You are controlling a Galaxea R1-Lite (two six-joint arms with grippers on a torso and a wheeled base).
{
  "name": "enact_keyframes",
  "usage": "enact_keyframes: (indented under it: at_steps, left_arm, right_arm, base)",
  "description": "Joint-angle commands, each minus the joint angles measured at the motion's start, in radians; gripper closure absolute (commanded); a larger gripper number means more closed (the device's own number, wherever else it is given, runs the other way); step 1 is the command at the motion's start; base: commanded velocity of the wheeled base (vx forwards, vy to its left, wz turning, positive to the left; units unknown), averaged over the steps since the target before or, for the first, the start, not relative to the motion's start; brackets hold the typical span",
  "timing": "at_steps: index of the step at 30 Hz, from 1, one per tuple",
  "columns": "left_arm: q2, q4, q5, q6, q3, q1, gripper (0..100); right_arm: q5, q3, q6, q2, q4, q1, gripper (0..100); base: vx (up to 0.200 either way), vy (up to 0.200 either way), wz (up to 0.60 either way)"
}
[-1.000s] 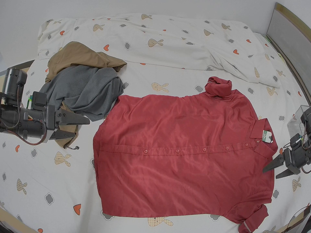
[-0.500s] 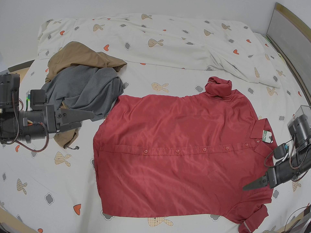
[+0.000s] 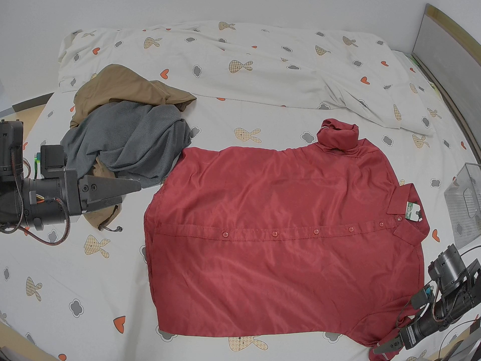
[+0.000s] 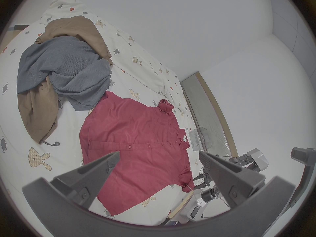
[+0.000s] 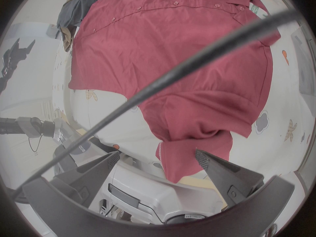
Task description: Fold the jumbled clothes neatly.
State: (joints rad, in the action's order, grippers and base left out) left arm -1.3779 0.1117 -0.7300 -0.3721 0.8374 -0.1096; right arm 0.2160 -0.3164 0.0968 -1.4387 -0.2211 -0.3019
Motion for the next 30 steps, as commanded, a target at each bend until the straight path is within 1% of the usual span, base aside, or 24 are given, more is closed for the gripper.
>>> enact_keyframes:
  at_steps: [1, 7, 10, 11, 12, 13, 14, 15, 16, 17, 18, 19, 20, 21, 22, 23, 24, 25, 27, 29, 30]
  left_arm:
    - [-0.006, 0.005, 0.0, 0.001, -0.012, 0.001, 0]
    - [-0.007, 0.005, 0.0, 0.002, -0.015, 0.001, 0]
    - [-0.007, 0.005, 0.0, 0.004, -0.021, -0.001, 0]
    - [-0.009, 0.005, 0.0, 0.012, -0.024, -0.002, 0]
    - [-0.009, 0.005, 0.0, 0.015, -0.024, -0.002, 0]
    - [-0.012, 0.005, 0.0, 0.045, -0.028, -0.005, 0]
    - [-0.013, 0.003, 0.0, 0.067, -0.034, -0.005, 0]
    - [-0.015, 0.003, 0.001, 0.098, -0.041, -0.005, 0]
    - [-0.015, 0.003, 0.001, 0.098, -0.041, -0.005, 0]
    - [-0.015, 0.003, 0.001, 0.127, -0.047, -0.007, 0]
    - [-0.017, 0.0, 0.003, 0.157, -0.052, -0.015, 0]
    - [-0.017, 0.0, 0.004, 0.162, -0.055, -0.018, 0]
    - [-0.017, 0.0, 0.004, 0.173, -0.063, -0.022, 0]
    - [-0.017, 0.0, 0.004, 0.176, -0.066, -0.027, 0]
    - [-0.018, -0.001, 0.004, 0.179, -0.069, -0.028, 0]
    - [-0.018, -0.001, 0.004, 0.179, -0.07, -0.03, 0]
    - [-0.024, 0.0, 0.004, 0.179, -0.077, -0.032, 0]
    - [-0.03, -0.001, 0.004, 0.179, -0.08, -0.032, 0]
    - [-0.036, -0.001, 0.007, 0.179, -0.083, -0.032, 0]
    - [-0.043, 0.0, 0.007, 0.18, -0.095, -0.035, 0]
    - [-0.044, 0.0, 0.009, 0.18, -0.098, -0.035, 0]
  right_arm:
    - [-0.001, 0.045, 0.0, 0.043, 0.0, -0.002, 0]
    - [-0.001, 0.099, 0.0, 0.081, 0.005, -0.002, 0]
    - [-0.003, 0.158, 0.0, 0.115, 0.092, -0.002, 0]
    - [-0.007, 0.186, 0.0, 0.127, 0.143, -0.002, 0]
    - [-0.01, 0.194, 0.0, 0.129, 0.155, 0.0, 0]
    - [-0.049, 0.22, -0.002, 0.139, 0.215, -0.003, 0]
    - [-0.087, 0.23, -0.002, 0.146, 0.239, -0.011, 0]
    - [-0.148, 0.238, -0.003, 0.155, 0.261, -0.017, 0]
    - [-0.148, 0.238, -0.003, 0.155, 0.261, -0.017, 0]
    - [-0.222, 0.243, -0.017, 0.164, 0.273, -0.032, 0]
    - [-0.319, 0.24, -0.057, 0.185, 0.276, -0.08, 0]
    - [-0.339, 0.24, -0.071, 0.193, 0.276, -0.097, 0]
    - [-0.394, 0.24, -0.118, 0.222, 0.27, -0.155, 0]
    - [-0.428, 0.238, -0.158, 0.25, 0.27, -0.206, 0]
    - [-0.449, 0.234, -0.186, 0.279, 0.27, -0.25, 0]
    - [-0.455, 0.23, -0.195, 0.293, 0.269, -0.267, 0]
    - [-0.466, 0.211, -0.207, 0.334, 0.261, -0.312, 0]
    - [-0.466, 0.191, -0.209, 0.362, 0.241, -0.329, 0]
    - [-0.463, 0.161, -0.212, 0.388, 0.167, -0.338, 0]
    - [-0.46, 0.128, -0.212, 0.412, 0.029, -0.344, 0]
    - [-0.461, 0.126, -0.215, 0.419, -0.004, -0.344, 0]
  base:
    - [0.0, 0.0, 0.0]
    - [0.0, 0.0, 0.0]
    - [0.0, 0.0, 0.0]
    - [0.0, 0.0, 0.0]
    - [0.0, 0.0, 0.0]
    - [0.0, 0.0, 0.0]
    - [0.0, 0.0, 0.0]
    - [0.0, 0.0, 0.0]
    - [0.0, 0.0, 0.0]
    - [0.0, 0.0, 0.0]
    - [0.0, 0.0, 0.0]
    - [0.0, 0.0, 0.0]
    - [0.0, 0.0, 0.0]
    - [0.0, 0.0, 0.0]
    - [0.0, 0.0, 0.0]
    - [0.0, 0.0, 0.0]
    - [0.0, 0.0, 0.0]
    - [0.0, 0.0, 0.0]
    - [0.0, 0.0, 0.0]
    - [0.0, 0.0, 0.0]
    - [0.0, 0.0, 0.0]
